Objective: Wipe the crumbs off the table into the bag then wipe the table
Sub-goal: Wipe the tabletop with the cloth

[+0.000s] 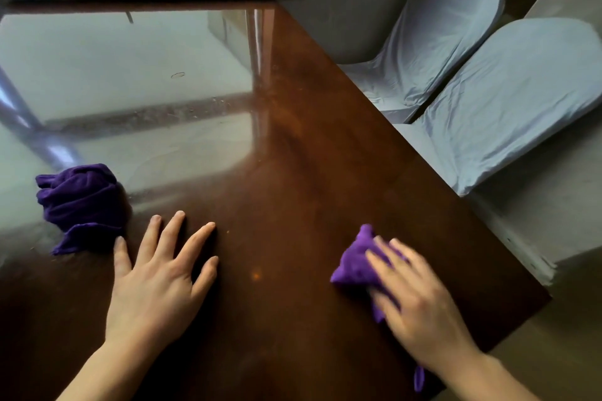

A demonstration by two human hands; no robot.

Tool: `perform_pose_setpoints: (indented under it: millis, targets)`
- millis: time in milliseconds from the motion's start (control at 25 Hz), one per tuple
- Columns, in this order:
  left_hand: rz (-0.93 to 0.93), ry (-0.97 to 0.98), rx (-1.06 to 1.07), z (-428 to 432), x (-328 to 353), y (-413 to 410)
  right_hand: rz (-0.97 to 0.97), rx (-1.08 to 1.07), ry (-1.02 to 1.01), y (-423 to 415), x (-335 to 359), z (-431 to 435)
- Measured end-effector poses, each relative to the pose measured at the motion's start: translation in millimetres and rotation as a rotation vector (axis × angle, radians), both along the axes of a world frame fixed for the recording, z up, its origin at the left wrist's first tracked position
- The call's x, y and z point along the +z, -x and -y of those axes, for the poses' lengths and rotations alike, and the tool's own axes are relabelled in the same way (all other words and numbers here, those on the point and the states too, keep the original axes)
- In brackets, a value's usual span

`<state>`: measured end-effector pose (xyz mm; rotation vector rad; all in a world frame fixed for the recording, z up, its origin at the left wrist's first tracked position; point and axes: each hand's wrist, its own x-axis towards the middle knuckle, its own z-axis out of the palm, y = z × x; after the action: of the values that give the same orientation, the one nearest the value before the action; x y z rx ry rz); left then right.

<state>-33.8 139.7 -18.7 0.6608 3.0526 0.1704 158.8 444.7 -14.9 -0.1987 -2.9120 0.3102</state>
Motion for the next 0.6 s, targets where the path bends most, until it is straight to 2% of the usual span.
perform_pose_setpoints:
  millis: [120, 200, 280, 400, 480, 520, 600]
  targets:
    - [0.025, -0.001, 0.029, -6, 5, -1, 0.062, -0.368, -0.018, 50, 11, -47]
    - [0.034, 0.021, 0.059, -19, 12, 8, 0.105, -0.447, -0.014, 104, 14, -56]
    - [-0.002, 0.025, 0.085, -37, 20, 23, 0.092, -0.413, -0.028, 155, 12, -30]
    - [-0.024, -0.060, 0.125, -53, 15, 47, 0.044, -0.069, -0.095, 192, -2, 28]
    - [-0.027, -0.067, 0.129, -54, 3, 55, 0.048, 0.080, -0.101, 207, -5, 18]
    - [-0.033, -0.067, 0.132, -52, -2, 57, 0.041, 0.053, -0.104, 219, -3, 1]
    - [-0.047, -0.075, 0.136, -52, -7, 56, 0.065, -0.160, -0.092, 247, -1, -32]
